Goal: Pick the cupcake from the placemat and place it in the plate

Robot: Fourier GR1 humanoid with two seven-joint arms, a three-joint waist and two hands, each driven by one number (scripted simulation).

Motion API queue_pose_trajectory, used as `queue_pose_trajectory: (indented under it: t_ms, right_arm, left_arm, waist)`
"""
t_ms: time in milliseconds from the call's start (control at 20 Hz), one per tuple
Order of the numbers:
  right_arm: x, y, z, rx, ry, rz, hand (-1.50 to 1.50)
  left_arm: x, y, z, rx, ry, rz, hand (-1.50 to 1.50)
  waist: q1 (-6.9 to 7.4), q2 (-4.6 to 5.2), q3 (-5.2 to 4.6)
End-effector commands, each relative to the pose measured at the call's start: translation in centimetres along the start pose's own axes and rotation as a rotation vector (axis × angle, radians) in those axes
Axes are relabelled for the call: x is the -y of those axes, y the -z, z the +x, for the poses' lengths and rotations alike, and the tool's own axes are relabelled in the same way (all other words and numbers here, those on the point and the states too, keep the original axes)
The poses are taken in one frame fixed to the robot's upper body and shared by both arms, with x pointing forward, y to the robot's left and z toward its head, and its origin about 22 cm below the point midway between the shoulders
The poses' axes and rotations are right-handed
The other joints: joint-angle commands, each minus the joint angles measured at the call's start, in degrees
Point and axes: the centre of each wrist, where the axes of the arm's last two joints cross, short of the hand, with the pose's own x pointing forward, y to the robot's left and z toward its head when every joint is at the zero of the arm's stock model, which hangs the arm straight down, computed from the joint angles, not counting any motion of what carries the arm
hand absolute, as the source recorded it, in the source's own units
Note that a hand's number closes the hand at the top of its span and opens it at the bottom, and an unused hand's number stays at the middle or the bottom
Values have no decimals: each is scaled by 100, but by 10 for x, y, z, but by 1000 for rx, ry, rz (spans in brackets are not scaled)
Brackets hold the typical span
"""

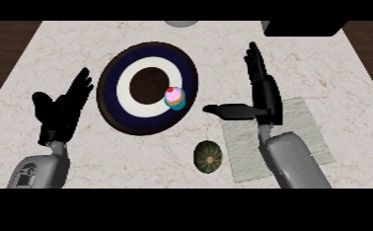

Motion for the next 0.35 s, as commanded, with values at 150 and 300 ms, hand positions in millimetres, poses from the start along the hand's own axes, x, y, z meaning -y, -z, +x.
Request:
queue_pose_trajectory:
  t_ms: [150,300]
  right_arm:
    - [19,-10,-11,-34,-61,6,-150]
    - [38,-16,-26,-61,-75,14,-150]
  left_arm:
    - [-8,9,7,8,-2,17,0]
    - [-10,2,-5,4,-3,9,0]
  waist:
    - [-8,-1,-2]
    - [-8,1,-2]
